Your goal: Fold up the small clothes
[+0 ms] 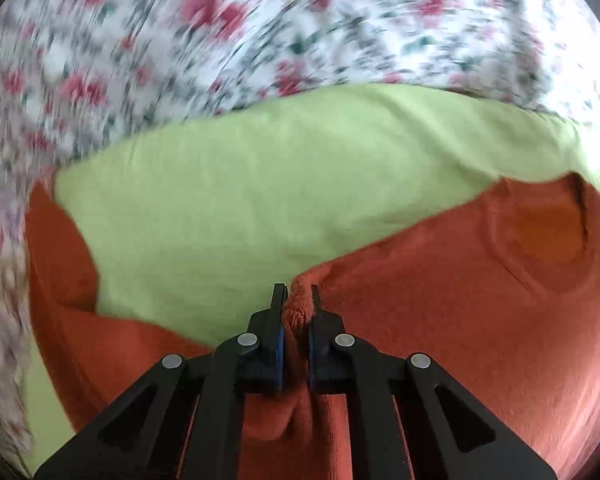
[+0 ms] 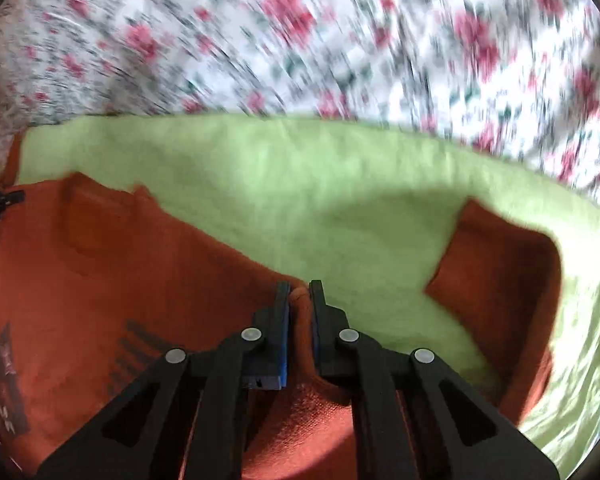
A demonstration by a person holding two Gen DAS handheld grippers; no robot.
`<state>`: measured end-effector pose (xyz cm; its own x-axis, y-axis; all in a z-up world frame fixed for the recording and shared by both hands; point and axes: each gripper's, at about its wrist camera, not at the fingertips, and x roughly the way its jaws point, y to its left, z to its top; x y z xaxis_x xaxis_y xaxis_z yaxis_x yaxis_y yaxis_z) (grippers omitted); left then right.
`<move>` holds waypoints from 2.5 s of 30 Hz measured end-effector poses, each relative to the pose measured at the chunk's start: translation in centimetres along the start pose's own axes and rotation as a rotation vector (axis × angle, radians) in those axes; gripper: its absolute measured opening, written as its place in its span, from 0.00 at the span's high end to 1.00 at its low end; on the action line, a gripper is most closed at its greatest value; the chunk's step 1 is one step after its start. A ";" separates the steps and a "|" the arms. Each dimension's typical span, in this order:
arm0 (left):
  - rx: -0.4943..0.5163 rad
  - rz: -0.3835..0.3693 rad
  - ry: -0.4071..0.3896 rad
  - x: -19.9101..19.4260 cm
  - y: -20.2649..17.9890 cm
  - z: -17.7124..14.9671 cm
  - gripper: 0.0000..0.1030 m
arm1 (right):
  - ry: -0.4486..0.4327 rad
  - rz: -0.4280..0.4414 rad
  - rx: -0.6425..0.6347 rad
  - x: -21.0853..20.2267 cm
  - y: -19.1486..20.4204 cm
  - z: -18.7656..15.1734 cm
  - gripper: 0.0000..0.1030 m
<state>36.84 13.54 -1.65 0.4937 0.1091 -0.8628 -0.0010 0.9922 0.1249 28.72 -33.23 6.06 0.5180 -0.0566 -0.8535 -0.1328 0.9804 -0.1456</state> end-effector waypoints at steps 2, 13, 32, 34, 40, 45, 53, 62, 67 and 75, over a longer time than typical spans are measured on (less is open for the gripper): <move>-0.010 0.012 -0.008 0.1 0.2 -0.6 0.94 | 0.004 0.001 0.053 0.7 -0.5 0.0 0.92; -0.058 0.034 -0.051 -4.4 0.1 -0.5 0.42 | -0.064 0.001 0.156 -5.4 -3.2 0.6 0.41; -0.230 -0.260 0.061 -9.4 -10.9 -8.8 0.33 | 0.017 -0.222 0.205 -2.3 -15.3 2.9 0.96; -0.240 -0.276 0.075 -9.3 -11.5 -9.9 0.33 | 0.016 -0.178 0.248 -3.0 -15.4 2.3 0.95; -0.270 -0.340 0.088 -10.7 -11.6 -12.6 0.33 | -0.147 0.097 0.356 -9.1 -10.0 -0.1 0.95; -0.299 -0.377 0.081 -12.0 -10.4 -14.2 0.33 | -0.230 0.340 0.372 -11.3 -0.9 -2.0 0.95; -0.423 -0.457 0.074 -13.5 -6.3 -17.7 0.33 | -0.219 0.568 0.216 -9.5 16.2 -2.5 0.95; -0.560 -0.570 0.127 -10.4 -3.6 -20.0 0.32 | 0.113 0.610 -0.022 -1.8 25.9 -8.4 0.88; -0.535 -0.601 0.175 -7.2 -4.6 -18.8 0.29 | 0.152 0.609 -0.037 -1.5 25.2 -11.0 0.46; -0.496 -0.599 0.164 -5.0 -6.4 -15.7 0.32 | 0.112 0.571 0.071 -3.6 19.6 -12.7 0.46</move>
<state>20.70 7.64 -5.79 0.3982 -0.4821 -0.7804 -0.1824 0.7921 -0.5825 13.52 -16.22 -0.08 0.2877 0.4687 -0.8352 -0.3055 0.8714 0.3838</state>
